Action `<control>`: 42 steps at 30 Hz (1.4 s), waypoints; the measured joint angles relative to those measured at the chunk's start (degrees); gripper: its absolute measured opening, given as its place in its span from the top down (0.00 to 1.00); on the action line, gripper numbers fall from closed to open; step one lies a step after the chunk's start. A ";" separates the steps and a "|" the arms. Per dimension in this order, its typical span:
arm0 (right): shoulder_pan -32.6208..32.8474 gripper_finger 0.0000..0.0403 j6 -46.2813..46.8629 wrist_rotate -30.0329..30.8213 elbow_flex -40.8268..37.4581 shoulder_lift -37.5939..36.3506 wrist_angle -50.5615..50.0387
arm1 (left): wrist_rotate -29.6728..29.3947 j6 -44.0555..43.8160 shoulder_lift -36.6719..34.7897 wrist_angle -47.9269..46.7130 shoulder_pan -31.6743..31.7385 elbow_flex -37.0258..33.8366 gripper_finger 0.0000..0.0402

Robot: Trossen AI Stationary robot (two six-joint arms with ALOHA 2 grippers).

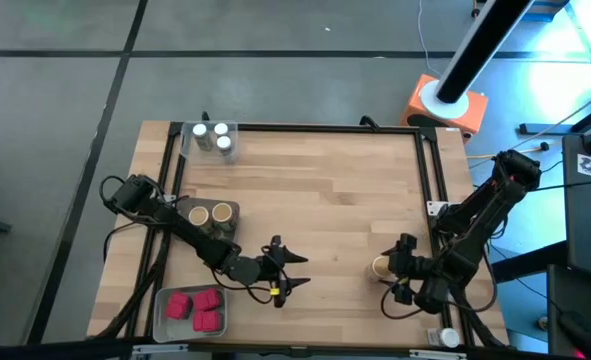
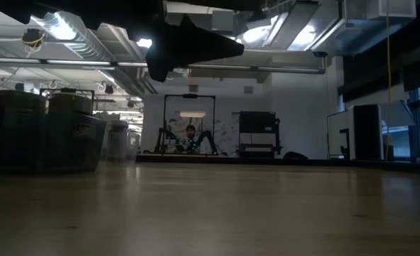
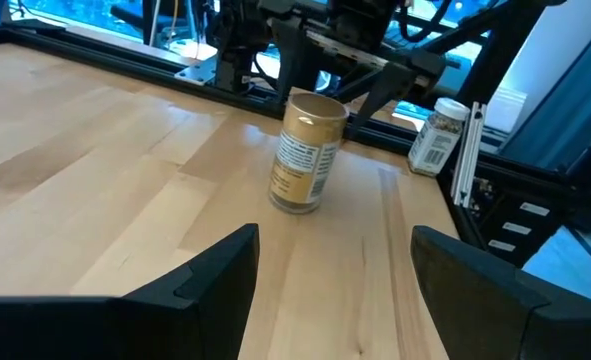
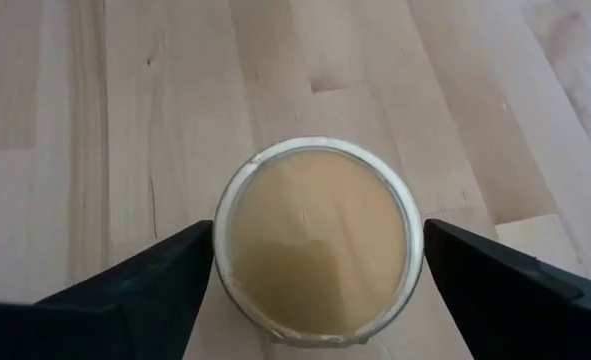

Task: Sort spices by type
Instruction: Put the brown spice bottle into the black bin

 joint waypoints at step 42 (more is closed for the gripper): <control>-10.29 0.30 -13.65 11.40 -2.33 0.02 24.53 | -0.03 1.92 -12.20 -18.59 -5.26 -0.02 0.39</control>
